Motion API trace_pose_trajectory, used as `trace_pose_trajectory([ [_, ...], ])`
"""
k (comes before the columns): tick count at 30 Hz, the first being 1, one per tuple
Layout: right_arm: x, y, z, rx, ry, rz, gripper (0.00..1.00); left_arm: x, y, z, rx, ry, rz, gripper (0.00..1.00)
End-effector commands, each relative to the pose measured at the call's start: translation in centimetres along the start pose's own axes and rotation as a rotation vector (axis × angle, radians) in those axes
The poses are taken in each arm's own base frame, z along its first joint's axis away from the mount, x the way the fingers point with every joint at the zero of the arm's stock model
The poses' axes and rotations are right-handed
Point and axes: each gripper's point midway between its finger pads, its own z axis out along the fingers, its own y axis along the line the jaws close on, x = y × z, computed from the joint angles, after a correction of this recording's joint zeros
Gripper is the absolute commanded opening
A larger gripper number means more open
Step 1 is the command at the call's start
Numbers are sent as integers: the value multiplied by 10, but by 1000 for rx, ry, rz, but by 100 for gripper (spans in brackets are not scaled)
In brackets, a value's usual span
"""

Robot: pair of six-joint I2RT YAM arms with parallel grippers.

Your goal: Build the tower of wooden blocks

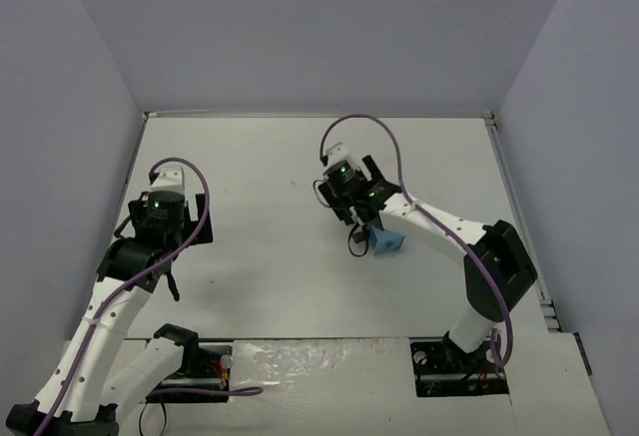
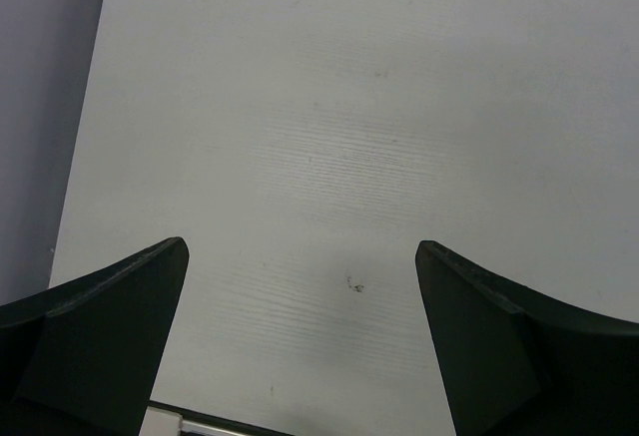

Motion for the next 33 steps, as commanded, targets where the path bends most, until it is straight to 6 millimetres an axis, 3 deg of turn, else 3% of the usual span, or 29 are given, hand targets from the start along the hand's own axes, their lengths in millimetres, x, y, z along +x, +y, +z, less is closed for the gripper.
trace_pose_trajectory([
  [1,-4,-13,-6,-216,2,239,94,-34,-15,-6,67,-78,-58,97],
  [4,7,-14,-4,-279,26,291,100,-34,-22,-3,92,-64,-55,97],
  [12,40,-2,8,-370,124,355,100,-32,-35,0,145,-33,-54,97],
  [17,58,-12,18,-318,171,383,100,-30,-37,2,152,-20,-50,97],
  [26,71,-11,28,-319,207,373,99,-28,-39,2,165,-15,-51,97],
  [30,73,-7,32,-329,218,371,92,-27,-39,1,168,-15,-51,97],
  [33,71,-6,32,-337,212,365,77,-26,-38,0,169,-17,-48,97],
])
